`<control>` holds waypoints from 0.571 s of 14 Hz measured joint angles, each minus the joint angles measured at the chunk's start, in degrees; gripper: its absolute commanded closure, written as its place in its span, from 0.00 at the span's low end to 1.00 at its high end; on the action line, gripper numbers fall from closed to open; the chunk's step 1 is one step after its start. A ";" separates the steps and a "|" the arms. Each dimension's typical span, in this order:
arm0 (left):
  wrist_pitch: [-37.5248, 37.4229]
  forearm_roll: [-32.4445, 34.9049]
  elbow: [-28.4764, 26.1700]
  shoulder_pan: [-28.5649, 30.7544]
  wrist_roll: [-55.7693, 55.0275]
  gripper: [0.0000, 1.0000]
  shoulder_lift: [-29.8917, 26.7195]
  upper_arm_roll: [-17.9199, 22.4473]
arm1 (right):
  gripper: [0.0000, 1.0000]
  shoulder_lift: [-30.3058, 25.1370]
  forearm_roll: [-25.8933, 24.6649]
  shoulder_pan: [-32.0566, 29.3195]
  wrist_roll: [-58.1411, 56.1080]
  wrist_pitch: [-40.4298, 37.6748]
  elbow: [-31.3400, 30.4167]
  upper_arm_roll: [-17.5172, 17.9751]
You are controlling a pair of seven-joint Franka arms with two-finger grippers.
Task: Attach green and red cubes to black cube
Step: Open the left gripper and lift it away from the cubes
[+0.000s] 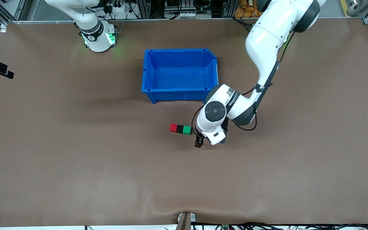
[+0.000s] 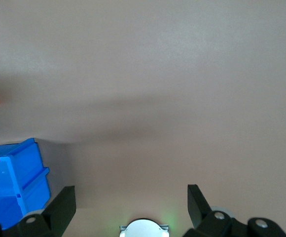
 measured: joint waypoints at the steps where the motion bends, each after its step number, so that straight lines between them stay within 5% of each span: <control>1: -2.19 0.40 0.01 0.63 2.89 0.00 -1.93 0.01 | 0.00 0.02 -0.06 -0.03 0.01 0.22 0.00 -0.02; 8: -12.35 6.35 -0.35 4.27 20.93 0.00 -11.59 0.18 | 0.00 0.77 -2.53 -0.14 0.01 1.42 -0.02 -0.07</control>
